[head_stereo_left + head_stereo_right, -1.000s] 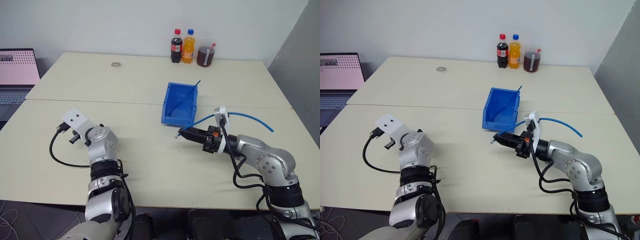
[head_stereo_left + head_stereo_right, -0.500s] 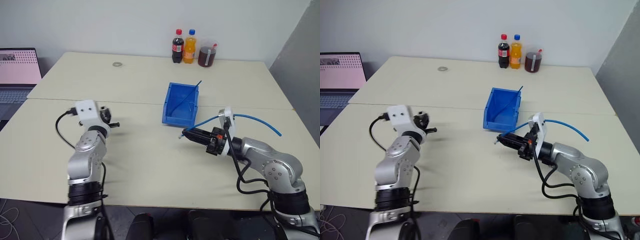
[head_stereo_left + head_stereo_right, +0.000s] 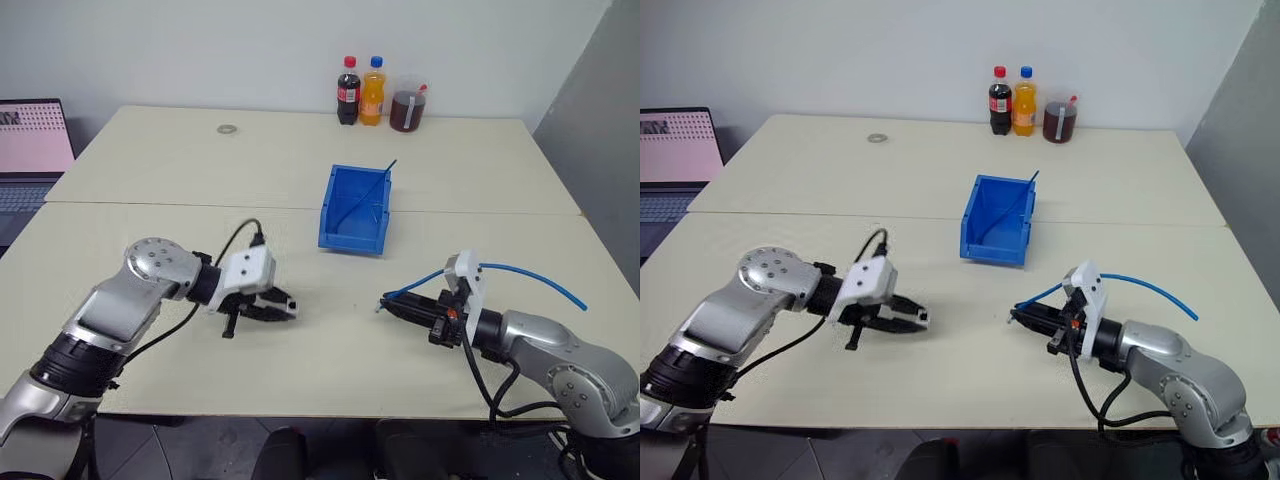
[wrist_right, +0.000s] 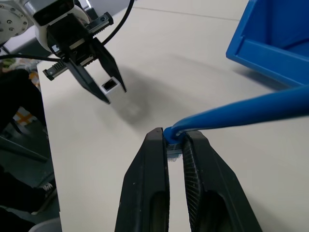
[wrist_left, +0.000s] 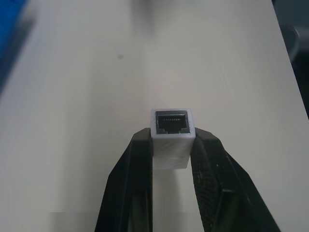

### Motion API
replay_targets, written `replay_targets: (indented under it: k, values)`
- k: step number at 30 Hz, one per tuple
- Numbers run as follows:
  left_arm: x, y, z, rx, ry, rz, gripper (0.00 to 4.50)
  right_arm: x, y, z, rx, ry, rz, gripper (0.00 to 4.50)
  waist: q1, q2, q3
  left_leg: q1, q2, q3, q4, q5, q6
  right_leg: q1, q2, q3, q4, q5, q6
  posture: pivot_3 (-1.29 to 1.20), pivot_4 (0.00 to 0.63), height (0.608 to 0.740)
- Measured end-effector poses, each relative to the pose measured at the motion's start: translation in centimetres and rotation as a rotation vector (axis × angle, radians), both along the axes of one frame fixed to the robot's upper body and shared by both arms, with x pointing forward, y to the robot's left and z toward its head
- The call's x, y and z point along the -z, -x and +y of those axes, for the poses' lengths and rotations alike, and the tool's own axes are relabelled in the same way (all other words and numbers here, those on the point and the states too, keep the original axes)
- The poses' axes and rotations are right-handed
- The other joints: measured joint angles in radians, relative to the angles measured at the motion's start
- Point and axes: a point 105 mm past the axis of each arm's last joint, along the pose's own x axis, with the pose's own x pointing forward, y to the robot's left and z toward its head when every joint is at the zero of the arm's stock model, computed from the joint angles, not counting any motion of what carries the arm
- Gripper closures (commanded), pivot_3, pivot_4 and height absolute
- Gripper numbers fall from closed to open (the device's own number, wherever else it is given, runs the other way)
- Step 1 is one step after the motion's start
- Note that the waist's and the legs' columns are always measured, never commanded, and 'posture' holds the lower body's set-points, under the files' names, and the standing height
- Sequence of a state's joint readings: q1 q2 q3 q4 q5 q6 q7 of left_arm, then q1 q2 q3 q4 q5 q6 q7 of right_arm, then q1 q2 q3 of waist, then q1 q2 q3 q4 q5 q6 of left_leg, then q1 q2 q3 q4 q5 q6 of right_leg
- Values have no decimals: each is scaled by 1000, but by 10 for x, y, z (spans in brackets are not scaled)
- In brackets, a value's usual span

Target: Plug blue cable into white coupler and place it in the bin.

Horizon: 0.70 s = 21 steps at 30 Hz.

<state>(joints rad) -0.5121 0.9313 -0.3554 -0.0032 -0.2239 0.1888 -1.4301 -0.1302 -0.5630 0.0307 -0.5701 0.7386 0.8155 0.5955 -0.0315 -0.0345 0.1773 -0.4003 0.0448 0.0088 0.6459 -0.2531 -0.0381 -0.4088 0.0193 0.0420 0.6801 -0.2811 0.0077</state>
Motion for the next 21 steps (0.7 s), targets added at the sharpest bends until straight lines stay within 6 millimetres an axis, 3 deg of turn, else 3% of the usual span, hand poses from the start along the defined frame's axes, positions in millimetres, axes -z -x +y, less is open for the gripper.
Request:
replay_targets:
  k: [3, 12, 21]
  values:
    - [11, 1, -1, 44, -24, 15, 3740, 0, -1, 0, 5, 10, -16, 4373, 1, 0, 0, -1, 0, 0, 0, 0, 0, -1, 0, 0, 0, 0, 0, 0, 150, 740]
    - [12, -4, -15, 140, -37, -24, 3740, -11, -5, 19, -52, 13, -109, 4374, 3, 0, 0, -1, 0, 0, 2, 0, 0, 0, 0, 0, 1, 0, 1, 0, 150, 740]
    - [13, -7, -22, 132, -42, -16, 3740, -2, -13, 61, -162, 4, -145, 4374, 6, 0, -1, 0, 0, -1, 3, 0, 0, 2, -1, -1, 1, 0, 1, 0, 150, 740]
